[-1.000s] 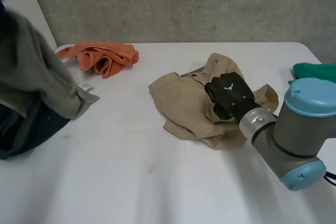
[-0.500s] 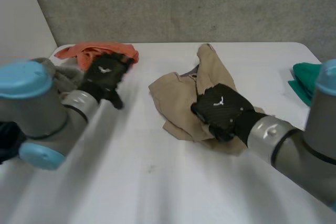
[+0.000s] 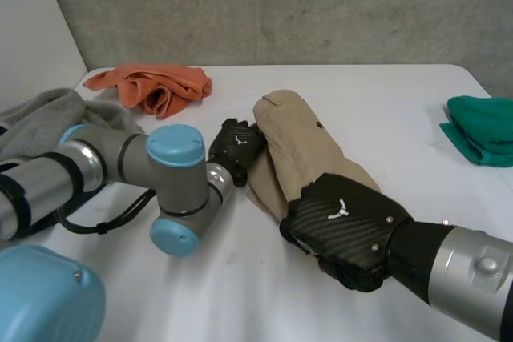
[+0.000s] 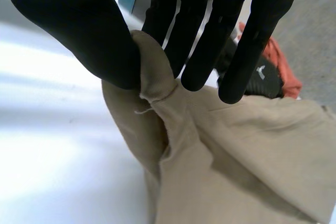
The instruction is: Fold the laundry.
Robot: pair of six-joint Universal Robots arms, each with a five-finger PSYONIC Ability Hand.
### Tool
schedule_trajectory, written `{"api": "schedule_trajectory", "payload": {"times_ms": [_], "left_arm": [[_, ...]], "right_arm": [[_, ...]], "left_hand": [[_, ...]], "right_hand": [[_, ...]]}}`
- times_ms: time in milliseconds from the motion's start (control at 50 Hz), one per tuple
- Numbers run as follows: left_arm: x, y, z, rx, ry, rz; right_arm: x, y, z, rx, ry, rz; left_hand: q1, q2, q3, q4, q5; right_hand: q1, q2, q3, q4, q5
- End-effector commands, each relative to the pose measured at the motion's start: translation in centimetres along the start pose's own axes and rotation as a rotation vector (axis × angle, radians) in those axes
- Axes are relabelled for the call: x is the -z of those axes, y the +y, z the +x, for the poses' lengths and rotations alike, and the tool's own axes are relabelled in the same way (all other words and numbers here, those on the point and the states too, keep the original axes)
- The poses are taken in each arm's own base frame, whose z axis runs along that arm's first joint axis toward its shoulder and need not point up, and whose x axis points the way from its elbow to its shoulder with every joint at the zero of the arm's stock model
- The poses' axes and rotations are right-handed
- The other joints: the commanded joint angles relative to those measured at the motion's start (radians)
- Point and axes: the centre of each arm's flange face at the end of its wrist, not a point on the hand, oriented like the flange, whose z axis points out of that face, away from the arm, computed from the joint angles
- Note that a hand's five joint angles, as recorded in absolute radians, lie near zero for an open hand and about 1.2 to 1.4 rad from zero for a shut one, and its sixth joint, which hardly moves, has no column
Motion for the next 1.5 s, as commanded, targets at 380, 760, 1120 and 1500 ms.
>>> {"api": "schedule_trajectory", "payload": {"times_ms": [380,760,1120,1500], "left_arm": [[1.7,-14.2,-16.8,0.084,-0.456,0.518],[7.7,-8.7,5.1,0.209,0.469,0.300],[13.6,-12.0,-6.3,0.187,-0.083,0.291],[16.5,-0.6,-0.9,0.119,0.014,-0.212]], "right_arm": [[-2.2,1.7,11.3,-0.225,0.397,0.121],[-4.1,6.4,15.0,-0.264,0.612,0.018],[-5.6,4.9,11.9,-0.136,0.467,-0.026],[-9.3,9.9,4.1,0.240,0.191,-0.206]], "left_hand": [[0.989,1.023,1.023,1.021,1.017],[-0.025,0.008,0.009,0.007,0.003],[-0.233,-0.199,-0.198,-0.200,-0.205],[-0.168,-0.134,-0.133,-0.135,-0.140]], "right_hand": [[-0.961,-1.007,-1.014,-1.022,-0.997],[-0.961,-1.007,-1.014,-1.022,-0.997],[-0.961,-1.007,-1.014,-1.022,-0.997],[-0.624,-0.669,-0.676,-0.684,-0.660]]}}
